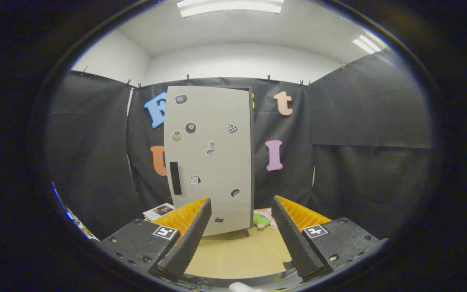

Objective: Open the shoe cabinet door, grab the shoes and put them into the shoe cabinet, then close the shoe cabinet door.

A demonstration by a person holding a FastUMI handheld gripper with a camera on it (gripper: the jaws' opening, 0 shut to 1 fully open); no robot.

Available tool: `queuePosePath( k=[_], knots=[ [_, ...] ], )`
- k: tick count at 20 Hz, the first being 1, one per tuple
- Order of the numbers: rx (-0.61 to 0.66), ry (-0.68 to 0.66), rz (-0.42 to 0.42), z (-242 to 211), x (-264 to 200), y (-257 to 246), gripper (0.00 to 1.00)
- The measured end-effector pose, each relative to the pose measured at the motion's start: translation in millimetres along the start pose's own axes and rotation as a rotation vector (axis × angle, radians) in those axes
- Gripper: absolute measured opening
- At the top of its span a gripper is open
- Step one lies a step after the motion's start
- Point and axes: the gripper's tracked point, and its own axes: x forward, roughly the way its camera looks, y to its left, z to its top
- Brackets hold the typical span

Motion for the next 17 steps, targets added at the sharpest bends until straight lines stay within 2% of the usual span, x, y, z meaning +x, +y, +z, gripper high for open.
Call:
queuePosePath(
  k=[17],
  knots=[
    [-0.001,-0.042,0.010,12,-18,9,0.98]
  ],
)
